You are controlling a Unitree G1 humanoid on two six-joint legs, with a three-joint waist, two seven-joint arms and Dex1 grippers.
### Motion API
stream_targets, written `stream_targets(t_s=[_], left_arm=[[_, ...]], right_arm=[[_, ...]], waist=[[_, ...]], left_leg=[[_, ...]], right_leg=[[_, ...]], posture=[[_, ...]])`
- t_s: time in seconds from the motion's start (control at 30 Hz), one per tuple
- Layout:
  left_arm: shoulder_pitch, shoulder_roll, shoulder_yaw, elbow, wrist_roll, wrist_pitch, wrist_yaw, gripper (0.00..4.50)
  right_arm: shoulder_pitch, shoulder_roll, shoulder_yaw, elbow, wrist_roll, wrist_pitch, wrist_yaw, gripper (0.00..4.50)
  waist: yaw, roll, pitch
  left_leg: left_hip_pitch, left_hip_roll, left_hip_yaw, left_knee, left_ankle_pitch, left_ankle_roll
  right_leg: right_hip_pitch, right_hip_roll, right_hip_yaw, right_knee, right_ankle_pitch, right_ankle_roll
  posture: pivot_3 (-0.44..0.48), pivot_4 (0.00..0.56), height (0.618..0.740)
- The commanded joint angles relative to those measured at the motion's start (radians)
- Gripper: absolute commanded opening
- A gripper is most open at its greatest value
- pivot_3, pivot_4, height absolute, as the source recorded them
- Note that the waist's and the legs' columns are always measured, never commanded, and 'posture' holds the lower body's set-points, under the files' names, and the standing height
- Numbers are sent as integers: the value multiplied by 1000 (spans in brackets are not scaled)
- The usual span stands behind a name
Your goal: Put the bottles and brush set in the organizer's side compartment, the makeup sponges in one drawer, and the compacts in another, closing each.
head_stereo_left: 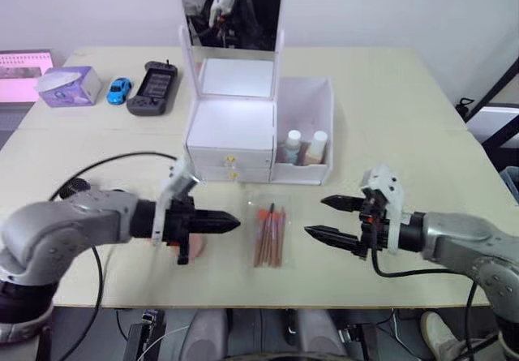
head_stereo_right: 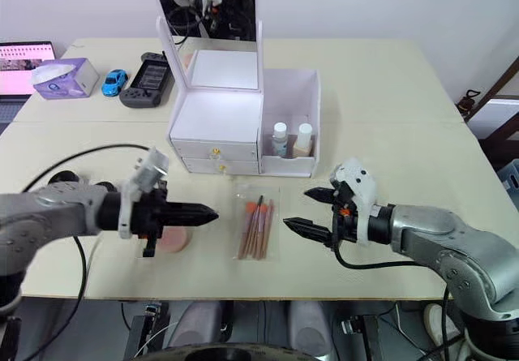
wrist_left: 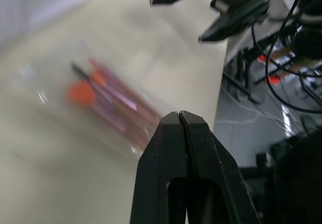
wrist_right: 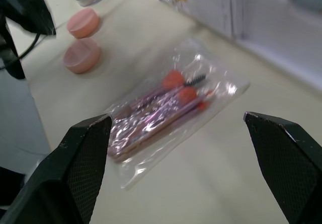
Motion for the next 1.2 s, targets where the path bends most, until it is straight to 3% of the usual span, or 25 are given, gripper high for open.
stream_targets(t_s=[0.03, 0.23, 0.4, 0.53, 0.77, 1.2], left_arm=[[-52, -34, -74, 20, 106, 29, 122, 33], [-134, -127, -117, 139, 72, 149, 126, 33], [-137, -183, -143, 143, 120, 182, 184, 33], [-107, -204, -187, 115, 164, 190, 217, 33], [-71, -323, -141, 115, 206, 225, 338, 33], [-42, -329, -120, 79, 242, 273, 375, 33]], right_arm=[[-84, 68, -23, 131, 276, 139, -279, 4500], [-134, 37, 143, 320, 744, 39, -717, 4500], [-166, -3, 275, 374, 907, -51, -882, 4500], [-180, 10, 338, 407, 914, -55, -884, 4500], [-206, 55, 403, 476, 914, -45, -872, 4500], [-255, 127, 485, 607, 868, -7, -774, 4500]], waist=[[1, -1, 0], [1, -1, 0], [-2, -1, 0], [-2, -1, 0], [-3, -3, -2], [-4, -2, -3]], left_leg=[[1, 0, 0, 0, 0, 0], [0, 0, -1, 0, 0, 0], [-5, -1, -1, -1, 0, 1], [-6, -1, -2, 0, 0, 1], [-4, 0, -4, 1, 0, 1], [1, 4, -7, -1, 0, 1]], right_leg=[[1, 0, 0, 0, 0, 0], [2, 0, 0, -1, 0, -1], [-2, 0, 0, -2, 0, -1], [-2, 1, 0, -2, 0, -1], [0, 4, 0, -2, -1, 1], [1, 10, 0, -2, 0, -2]], posture=[[0, 150, 740], [0, 150, 740], [0, 150, 740], [0, 150, 740], [0, 150, 740], [0, 150, 740]])
